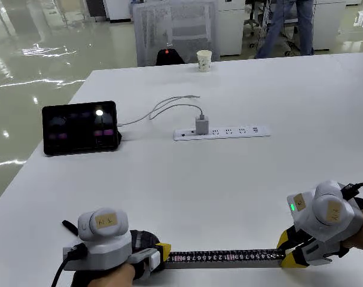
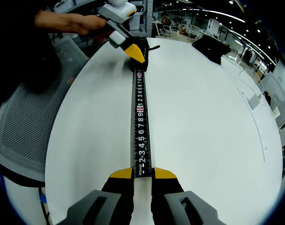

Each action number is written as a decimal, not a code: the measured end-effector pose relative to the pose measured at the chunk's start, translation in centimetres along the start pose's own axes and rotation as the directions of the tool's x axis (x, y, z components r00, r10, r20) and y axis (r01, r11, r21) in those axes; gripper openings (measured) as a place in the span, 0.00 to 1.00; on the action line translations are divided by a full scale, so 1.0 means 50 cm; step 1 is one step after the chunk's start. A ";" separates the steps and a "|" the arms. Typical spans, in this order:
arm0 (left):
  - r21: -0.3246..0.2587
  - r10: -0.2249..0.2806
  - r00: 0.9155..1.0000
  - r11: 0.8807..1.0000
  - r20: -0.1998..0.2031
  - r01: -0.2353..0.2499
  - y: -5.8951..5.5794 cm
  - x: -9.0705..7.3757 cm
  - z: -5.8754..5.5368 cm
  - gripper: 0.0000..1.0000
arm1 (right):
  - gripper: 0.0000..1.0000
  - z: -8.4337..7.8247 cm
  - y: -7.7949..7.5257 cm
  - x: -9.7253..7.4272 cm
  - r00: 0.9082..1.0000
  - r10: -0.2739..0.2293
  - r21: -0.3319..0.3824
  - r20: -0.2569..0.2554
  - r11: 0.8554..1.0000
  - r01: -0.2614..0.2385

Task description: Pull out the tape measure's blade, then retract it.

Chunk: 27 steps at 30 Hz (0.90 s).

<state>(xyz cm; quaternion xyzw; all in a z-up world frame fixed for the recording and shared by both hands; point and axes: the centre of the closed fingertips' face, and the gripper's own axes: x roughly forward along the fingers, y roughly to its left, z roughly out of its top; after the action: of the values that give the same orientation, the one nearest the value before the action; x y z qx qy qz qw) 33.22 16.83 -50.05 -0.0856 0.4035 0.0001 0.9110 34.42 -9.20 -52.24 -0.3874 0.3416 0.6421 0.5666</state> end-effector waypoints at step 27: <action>0.006 -0.006 1.000 1.000 -0.007 0.006 -0.001 0.000 0.000 0.60 | 0.09 0.001 0.004 -0.001 1.000 0.001 -0.002 -0.002 1.000 -0.001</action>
<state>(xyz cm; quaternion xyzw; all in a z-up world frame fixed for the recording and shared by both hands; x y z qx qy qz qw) 33.20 16.80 -50.05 -0.0842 0.4064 -0.0043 0.9098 34.22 -9.20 -52.15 -0.3885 0.3416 0.6424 0.5655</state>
